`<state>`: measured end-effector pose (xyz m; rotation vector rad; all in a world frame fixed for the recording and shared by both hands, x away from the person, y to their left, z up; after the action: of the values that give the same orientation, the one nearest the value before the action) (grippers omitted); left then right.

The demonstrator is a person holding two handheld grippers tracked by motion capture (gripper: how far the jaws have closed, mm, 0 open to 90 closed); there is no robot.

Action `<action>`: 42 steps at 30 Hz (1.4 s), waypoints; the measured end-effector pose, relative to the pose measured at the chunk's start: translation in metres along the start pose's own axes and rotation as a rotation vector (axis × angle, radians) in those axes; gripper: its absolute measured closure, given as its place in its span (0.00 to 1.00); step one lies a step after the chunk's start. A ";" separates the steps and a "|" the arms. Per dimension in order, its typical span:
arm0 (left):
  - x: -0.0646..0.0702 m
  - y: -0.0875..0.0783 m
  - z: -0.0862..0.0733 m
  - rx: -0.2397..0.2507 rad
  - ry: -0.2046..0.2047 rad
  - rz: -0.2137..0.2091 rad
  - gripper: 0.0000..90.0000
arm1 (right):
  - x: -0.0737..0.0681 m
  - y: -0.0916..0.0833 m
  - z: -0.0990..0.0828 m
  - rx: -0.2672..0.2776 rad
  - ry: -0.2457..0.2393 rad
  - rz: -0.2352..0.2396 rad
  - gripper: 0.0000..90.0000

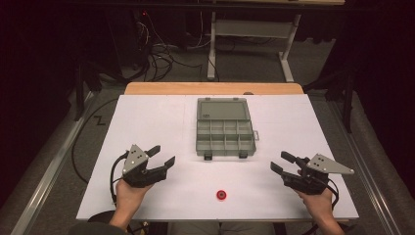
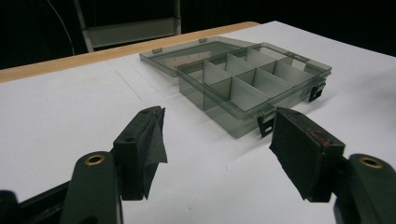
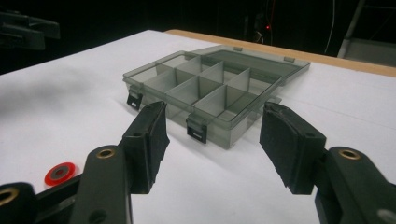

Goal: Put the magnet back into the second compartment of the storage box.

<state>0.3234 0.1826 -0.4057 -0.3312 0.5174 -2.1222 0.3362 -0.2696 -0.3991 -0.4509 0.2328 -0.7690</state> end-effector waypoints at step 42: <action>-0.004 -0.002 -0.001 0.013 -0.020 0.010 0.38 | -0.033 0.036 0.023 -0.334 -0.044 0.084 0.56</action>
<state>0.3240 0.1874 -0.4053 -0.3418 0.4929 -2.1099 0.3440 -0.2162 -0.3945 -0.7682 0.3395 -0.6380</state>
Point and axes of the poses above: each handheld gripper's, and its own axes: y roughly forward along the jaws, z roughly out of its top, x roughly to its right, the point moved 2 cm from there along y, roughly forward along the jaws, and after that the axes turned 9 degrees about -x, right-handed, at the moved point
